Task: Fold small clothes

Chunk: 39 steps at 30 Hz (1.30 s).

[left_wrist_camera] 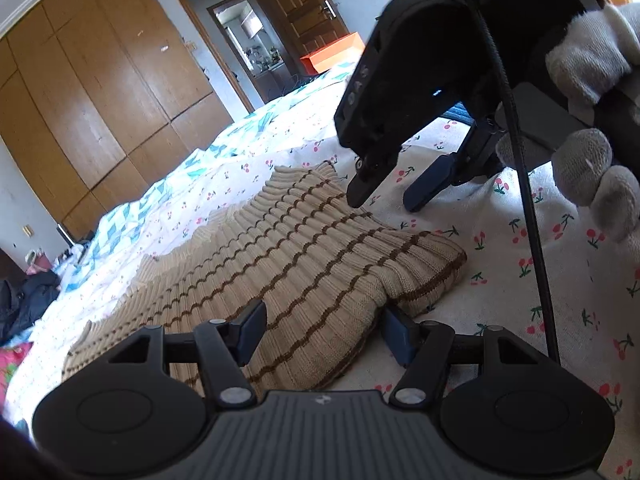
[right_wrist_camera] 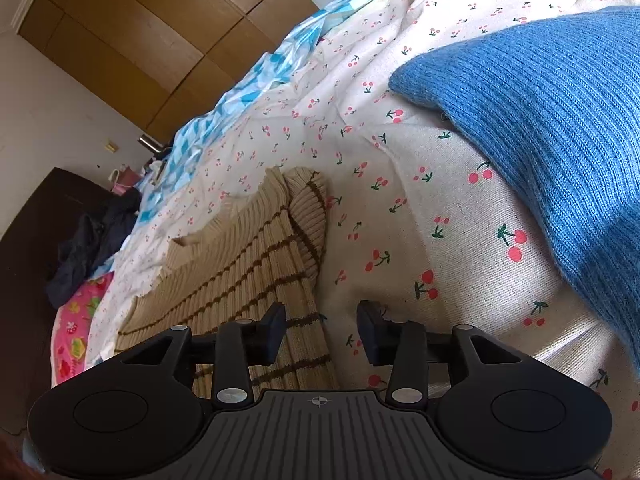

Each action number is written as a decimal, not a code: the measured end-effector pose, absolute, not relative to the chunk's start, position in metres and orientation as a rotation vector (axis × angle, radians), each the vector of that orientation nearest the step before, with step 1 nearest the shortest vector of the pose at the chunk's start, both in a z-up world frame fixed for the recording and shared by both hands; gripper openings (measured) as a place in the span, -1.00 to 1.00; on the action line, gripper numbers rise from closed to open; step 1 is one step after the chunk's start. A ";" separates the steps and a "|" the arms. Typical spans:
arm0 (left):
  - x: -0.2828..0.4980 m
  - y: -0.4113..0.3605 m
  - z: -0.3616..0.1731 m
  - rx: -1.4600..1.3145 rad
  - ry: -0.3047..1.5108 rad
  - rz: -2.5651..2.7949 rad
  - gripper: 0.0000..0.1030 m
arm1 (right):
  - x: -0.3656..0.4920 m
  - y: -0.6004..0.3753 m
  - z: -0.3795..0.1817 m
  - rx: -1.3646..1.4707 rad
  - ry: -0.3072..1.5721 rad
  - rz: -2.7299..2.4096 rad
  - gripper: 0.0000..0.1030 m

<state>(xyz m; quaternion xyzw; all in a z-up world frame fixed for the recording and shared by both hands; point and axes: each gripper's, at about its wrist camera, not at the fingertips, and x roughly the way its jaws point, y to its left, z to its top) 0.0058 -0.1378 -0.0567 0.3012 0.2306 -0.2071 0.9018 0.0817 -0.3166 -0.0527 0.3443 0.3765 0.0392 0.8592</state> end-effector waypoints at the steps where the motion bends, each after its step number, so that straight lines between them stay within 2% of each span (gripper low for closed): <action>1: 0.006 -0.139 -0.057 0.628 0.477 -0.429 0.30 | 0.082 -0.316 -0.053 0.721 0.791 0.083 -0.21; 5: 0.001 -0.129 -0.051 0.618 0.490 -0.454 0.30 | 0.081 -0.318 -0.053 0.733 0.791 0.082 -0.21; 14: 0.030 -0.078 -0.038 0.408 0.611 -0.314 0.34 | 0.081 -0.308 -0.049 0.675 0.784 0.084 -0.20; 22: 0.017 -0.068 -0.036 0.397 0.645 -0.325 0.33 | 0.082 -0.298 -0.051 0.559 0.810 0.054 -0.23; 33: 0.004 -0.113 -0.042 0.520 0.537 -0.435 0.33 | 0.077 -0.323 -0.050 0.731 0.771 0.065 -0.22; 39: -0.006 -0.141 -0.065 0.699 0.446 -0.457 0.33 | 0.077 -0.327 -0.050 0.764 0.768 0.076 -0.21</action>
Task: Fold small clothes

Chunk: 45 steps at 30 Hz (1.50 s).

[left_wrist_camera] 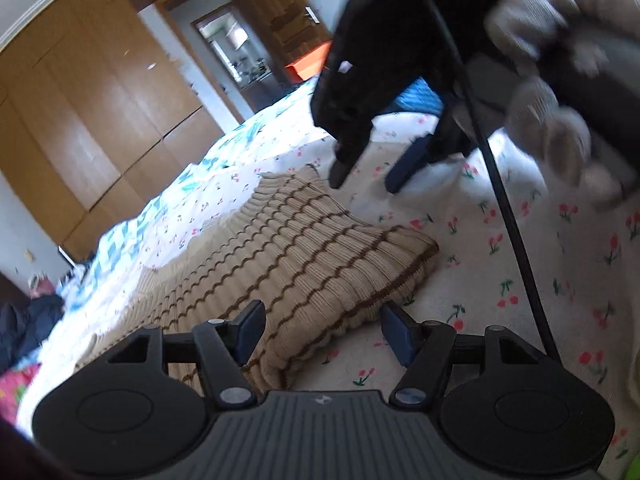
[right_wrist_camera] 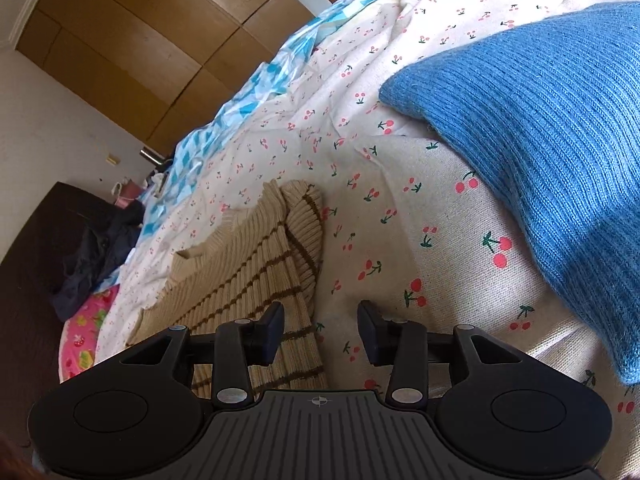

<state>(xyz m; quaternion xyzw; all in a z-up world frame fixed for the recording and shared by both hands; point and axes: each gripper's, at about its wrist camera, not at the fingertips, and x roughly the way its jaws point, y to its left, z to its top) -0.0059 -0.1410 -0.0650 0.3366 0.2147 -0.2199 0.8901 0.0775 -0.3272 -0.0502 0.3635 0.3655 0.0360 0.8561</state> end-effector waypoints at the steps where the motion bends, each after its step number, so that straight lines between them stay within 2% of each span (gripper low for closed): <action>1: -0.008 -0.138 -0.065 0.708 0.439 -0.463 0.33 | 0.077 -0.328 -0.050 0.770 0.768 0.076 -0.21; 6: -0.011 -0.134 -0.068 0.753 0.416 -0.466 0.34 | 0.078 -0.333 -0.053 0.823 0.771 0.090 -0.16; 13: 0.028 -0.165 -0.069 0.699 0.417 -0.437 0.34 | 0.078 -0.333 -0.052 0.820 0.767 0.095 -0.15; 14: 0.030 -0.161 -0.065 0.677 0.427 -0.449 0.27 | 0.078 -0.334 -0.052 0.826 0.762 0.096 -0.15; 15: 0.031 -0.156 -0.061 0.653 0.437 -0.464 0.04 | 0.078 -0.335 -0.051 0.829 0.755 0.096 -0.15; 16: 0.031 -0.149 -0.056 0.627 0.451 -0.480 -0.08 | 0.078 -0.336 -0.050 0.829 0.750 0.096 -0.15; 18: 0.031 -0.137 -0.045 0.573 0.466 -0.491 -0.45 | 0.081 -0.337 -0.049 0.829 0.752 0.104 -0.13; 21: 0.031 -0.123 -0.030 0.473 0.481 -0.501 -0.59 | 0.091 -0.335 -0.051 0.844 0.769 0.127 -0.05; 25: 0.039 -0.108 -0.011 0.340 0.487 -0.508 -0.63 | 0.112 -0.333 -0.056 0.864 0.790 0.155 -0.02; 29: 0.047 -0.100 -0.011 0.277 0.511 -0.519 -0.65 | 0.137 -0.336 -0.066 0.968 0.805 0.189 0.15; 39: 0.051 -0.095 -0.014 0.197 0.535 -0.541 -0.65 | 0.169 -0.322 -0.081 0.997 0.816 0.179 0.15; 40: 0.051 -0.095 -0.014 0.192 0.534 -0.542 -0.65 | 0.167 -0.322 -0.081 1.000 0.808 0.185 0.10; 41: 0.049 -0.094 -0.013 0.187 0.534 -0.544 -0.65 | 0.166 -0.323 -0.081 0.989 0.805 0.188 -0.11; 43: 0.049 -0.094 -0.013 0.180 0.535 -0.548 -0.65 | 0.165 -0.323 -0.081 0.953 0.832 0.172 -0.42; 45: 0.049 -0.092 -0.011 0.159 0.532 -0.548 -0.65 | 0.164 -0.325 -0.080 0.974 0.839 0.167 -0.53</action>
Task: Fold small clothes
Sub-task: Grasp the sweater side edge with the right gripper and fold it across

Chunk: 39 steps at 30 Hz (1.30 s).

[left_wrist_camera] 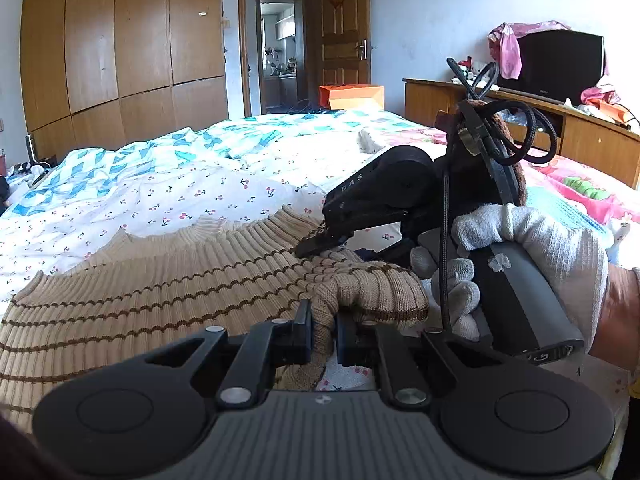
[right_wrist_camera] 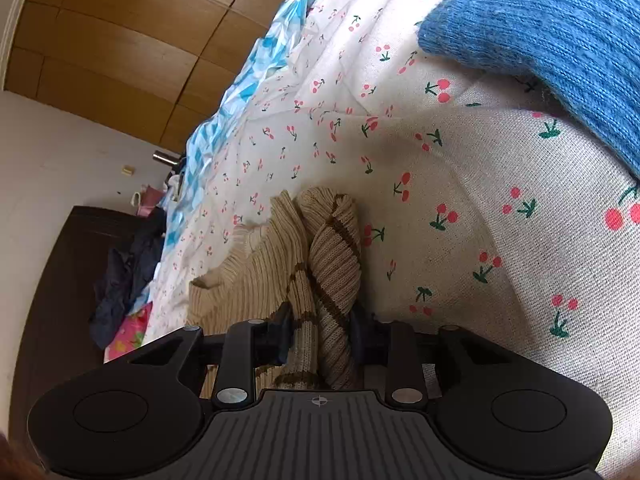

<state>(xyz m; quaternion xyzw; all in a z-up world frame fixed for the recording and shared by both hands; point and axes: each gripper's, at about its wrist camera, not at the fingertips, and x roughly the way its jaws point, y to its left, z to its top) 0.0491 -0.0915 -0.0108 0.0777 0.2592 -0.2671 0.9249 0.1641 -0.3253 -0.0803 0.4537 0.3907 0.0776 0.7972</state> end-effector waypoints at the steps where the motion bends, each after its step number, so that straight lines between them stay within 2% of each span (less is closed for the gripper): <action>1: 0.049 -0.088 -0.008 0.141 0.524 -0.546 -0.65 | 0.163 -0.326 -0.076 0.987 0.833 0.166 -0.59; 8: 0.044 -0.044 0.022 0.014 0.432 -0.490 -0.65 | 0.173 -0.296 -0.016 0.974 0.747 0.242 -0.66; 15: 0.043 0.033 0.030 -0.110 0.401 -0.311 -0.65 | 0.210 -0.196 0.031 0.771 0.770 0.345 -0.68; 28: 0.055 0.128 -0.012 -0.228 0.579 -0.046 -0.65 | 0.247 -0.014 0.001 0.417 0.954 0.423 -0.68; 32: 0.056 0.134 -0.017 -0.240 0.640 -0.036 -0.65 | 0.249 0.008 -0.007 0.354 0.994 0.440 -0.57; 39: 0.031 0.147 -0.009 -0.251 0.624 0.008 -0.61 | 0.252 0.021 -0.003 0.366 1.001 0.480 -0.38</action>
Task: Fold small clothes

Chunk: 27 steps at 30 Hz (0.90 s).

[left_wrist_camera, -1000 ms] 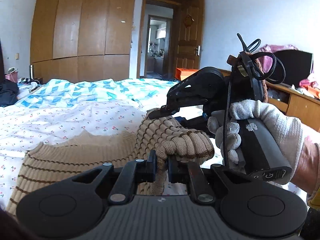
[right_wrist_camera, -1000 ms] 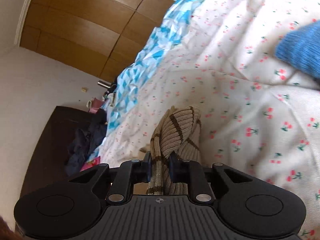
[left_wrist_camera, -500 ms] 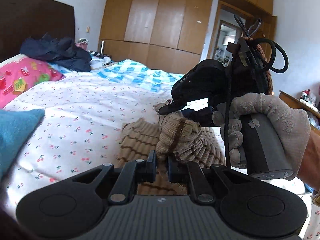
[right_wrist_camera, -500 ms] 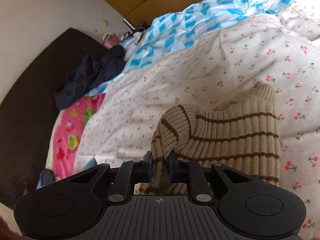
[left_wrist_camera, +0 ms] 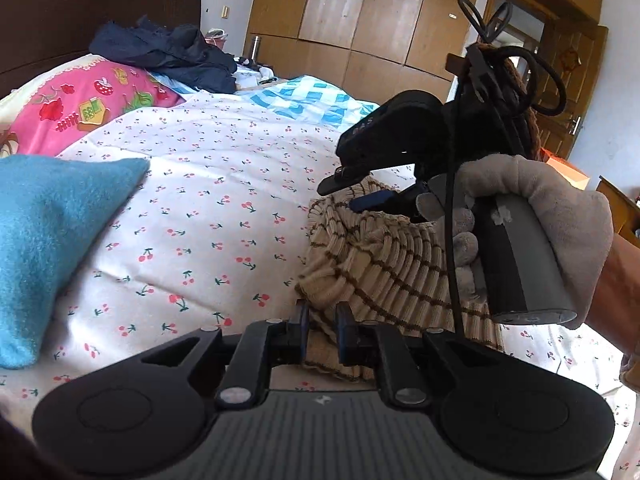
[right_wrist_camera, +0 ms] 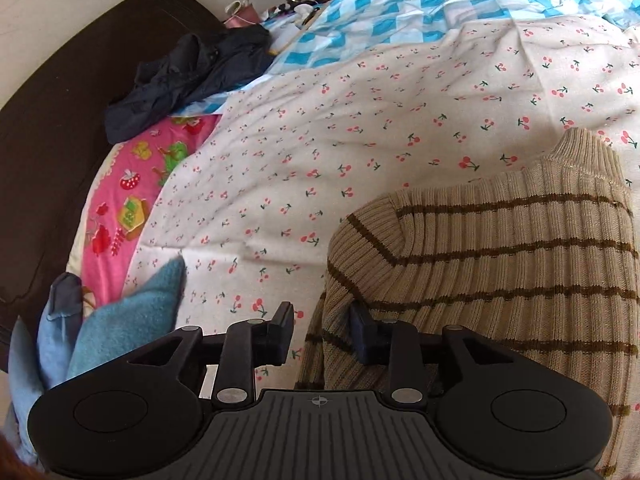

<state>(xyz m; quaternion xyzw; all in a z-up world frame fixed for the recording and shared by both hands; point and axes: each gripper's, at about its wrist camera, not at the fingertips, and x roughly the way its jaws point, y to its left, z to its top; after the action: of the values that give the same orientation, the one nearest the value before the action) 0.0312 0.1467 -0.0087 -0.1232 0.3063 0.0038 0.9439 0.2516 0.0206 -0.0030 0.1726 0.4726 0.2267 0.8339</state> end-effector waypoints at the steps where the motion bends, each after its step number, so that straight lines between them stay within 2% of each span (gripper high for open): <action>1: 0.030 0.152 -0.006 -0.261 0.615 0.016 -0.59 | 0.251 0.019 0.000 0.373 0.996 0.486 -0.38; 6: 0.028 0.153 0.009 -0.235 0.551 0.011 -0.55 | 0.243 -0.004 0.028 0.445 0.920 0.559 -0.38; 11: 0.047 0.131 0.017 -0.130 0.494 -0.081 -0.54 | 0.234 -0.013 0.044 0.269 0.895 0.512 -0.38; 18: 0.080 0.138 -0.022 -0.100 0.666 -0.004 -0.55 | 0.235 0.018 0.017 0.088 0.996 0.521 -0.38; 20: 0.080 0.144 -0.028 -0.116 0.695 0.014 -0.55 | 0.236 0.031 0.006 0.021 1.009 0.478 -0.56; 24: 0.077 0.153 -0.027 -0.147 0.691 0.053 -0.56 | 0.241 0.042 0.006 0.059 0.999 0.476 -0.74; 26: 0.074 0.155 -0.031 -0.150 0.704 0.066 -0.56 | 0.244 0.045 0.008 0.097 0.988 0.497 -0.98; 27: 0.074 0.156 -0.032 -0.152 0.713 0.066 -0.56 | 0.249 0.048 0.005 0.113 1.000 0.499 -0.98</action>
<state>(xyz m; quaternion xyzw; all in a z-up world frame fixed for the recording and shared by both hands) 0.0739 0.1557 -0.0324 -0.0743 0.3488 0.0322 0.9337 0.2485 0.0481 0.0046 0.0537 0.4740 0.2364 0.8465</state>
